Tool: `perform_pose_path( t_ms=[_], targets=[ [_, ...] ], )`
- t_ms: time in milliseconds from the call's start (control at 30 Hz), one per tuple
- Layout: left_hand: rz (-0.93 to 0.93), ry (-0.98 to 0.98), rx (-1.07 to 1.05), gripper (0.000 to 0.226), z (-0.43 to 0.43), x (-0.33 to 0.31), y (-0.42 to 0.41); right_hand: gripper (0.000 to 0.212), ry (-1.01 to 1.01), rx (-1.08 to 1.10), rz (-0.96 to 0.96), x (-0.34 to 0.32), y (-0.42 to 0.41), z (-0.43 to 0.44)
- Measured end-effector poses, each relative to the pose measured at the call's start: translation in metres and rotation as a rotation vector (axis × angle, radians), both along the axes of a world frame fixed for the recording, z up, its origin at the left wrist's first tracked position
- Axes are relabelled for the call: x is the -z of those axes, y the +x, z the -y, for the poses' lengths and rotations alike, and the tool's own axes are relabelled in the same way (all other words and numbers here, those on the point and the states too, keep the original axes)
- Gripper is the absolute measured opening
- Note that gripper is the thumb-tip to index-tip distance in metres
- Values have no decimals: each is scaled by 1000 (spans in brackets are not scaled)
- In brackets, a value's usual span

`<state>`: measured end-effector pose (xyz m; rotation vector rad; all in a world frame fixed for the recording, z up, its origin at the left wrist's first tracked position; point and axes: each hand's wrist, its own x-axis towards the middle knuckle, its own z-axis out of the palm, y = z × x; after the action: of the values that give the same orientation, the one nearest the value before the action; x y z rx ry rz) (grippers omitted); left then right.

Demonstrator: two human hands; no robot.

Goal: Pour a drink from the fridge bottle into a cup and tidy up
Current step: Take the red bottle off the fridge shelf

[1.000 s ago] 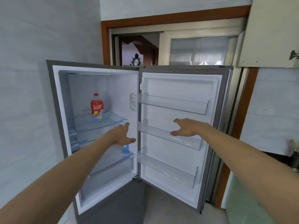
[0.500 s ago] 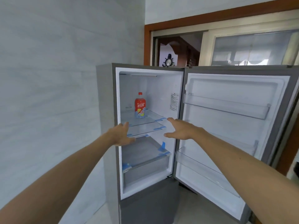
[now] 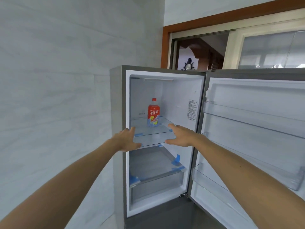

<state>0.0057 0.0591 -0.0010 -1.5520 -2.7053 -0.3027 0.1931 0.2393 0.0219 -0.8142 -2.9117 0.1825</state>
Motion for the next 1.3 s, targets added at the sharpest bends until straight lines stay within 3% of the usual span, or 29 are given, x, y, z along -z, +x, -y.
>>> perform_pose_path(
  t_ms=[533,1300],
  targets=[
    [27,-19,-85,87,-126,4,-10,77,-78,-96,-45,3,-16,-148],
    [81,-37,-174,89,-216,21,-116,77,-104,-133,-78,12,-129,-229]
  ],
)
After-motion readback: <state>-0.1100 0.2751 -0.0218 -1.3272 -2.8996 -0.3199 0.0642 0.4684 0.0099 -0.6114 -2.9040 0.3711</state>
